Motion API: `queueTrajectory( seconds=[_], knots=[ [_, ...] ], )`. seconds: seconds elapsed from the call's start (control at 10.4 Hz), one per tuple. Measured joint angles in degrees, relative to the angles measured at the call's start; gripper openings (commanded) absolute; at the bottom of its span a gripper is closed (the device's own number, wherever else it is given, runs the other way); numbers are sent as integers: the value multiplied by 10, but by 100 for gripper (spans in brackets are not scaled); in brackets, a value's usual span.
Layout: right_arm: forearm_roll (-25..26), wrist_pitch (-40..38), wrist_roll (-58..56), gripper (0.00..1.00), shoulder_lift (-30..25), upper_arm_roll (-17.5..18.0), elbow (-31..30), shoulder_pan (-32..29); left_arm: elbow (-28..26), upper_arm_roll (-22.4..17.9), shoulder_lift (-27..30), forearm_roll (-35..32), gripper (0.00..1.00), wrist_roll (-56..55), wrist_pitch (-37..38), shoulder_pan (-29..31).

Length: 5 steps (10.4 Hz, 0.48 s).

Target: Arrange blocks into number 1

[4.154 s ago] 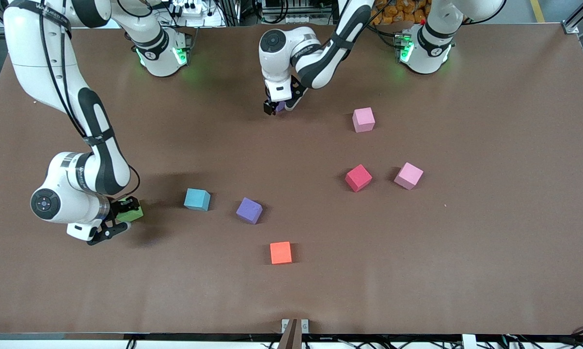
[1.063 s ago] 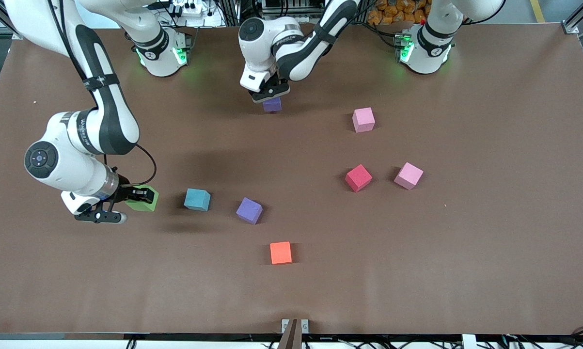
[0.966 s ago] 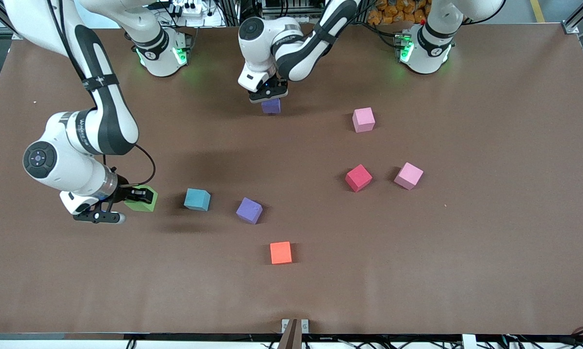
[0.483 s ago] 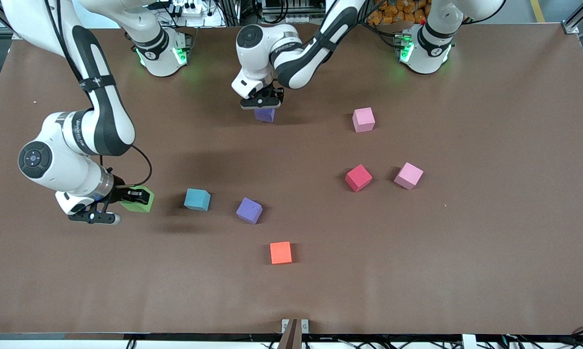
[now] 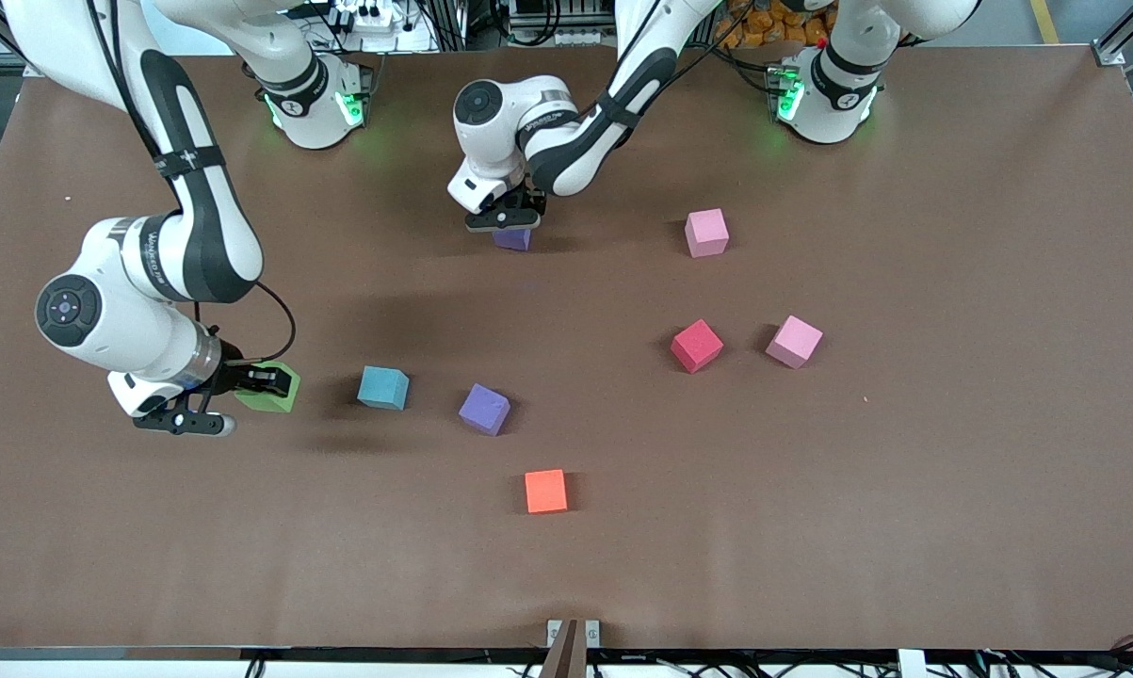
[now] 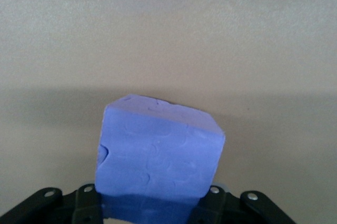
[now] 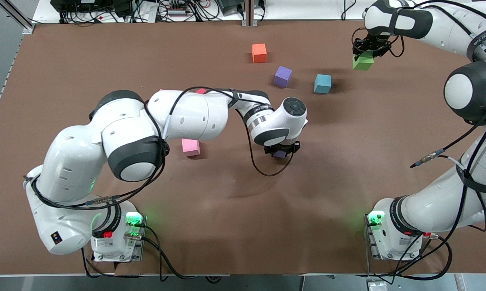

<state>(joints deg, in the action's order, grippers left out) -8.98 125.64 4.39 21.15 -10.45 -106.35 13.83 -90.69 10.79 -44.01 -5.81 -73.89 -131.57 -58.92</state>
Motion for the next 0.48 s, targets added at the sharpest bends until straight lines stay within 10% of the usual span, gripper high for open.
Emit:
queueTrajectory(
  seconds=[0.29,0.39,0.48],
  knots=[
    [0,0,0,58,0,0,0,0,6,-8,0,1,0,-37,0,1],
    [0,0,1,58,0,0,0,0,7,-11,0,1,18,-44,0,1],
    [0,0,5,58,0,1,0,0,7,-12,0,1,99,-45,0,1]
  ],
)
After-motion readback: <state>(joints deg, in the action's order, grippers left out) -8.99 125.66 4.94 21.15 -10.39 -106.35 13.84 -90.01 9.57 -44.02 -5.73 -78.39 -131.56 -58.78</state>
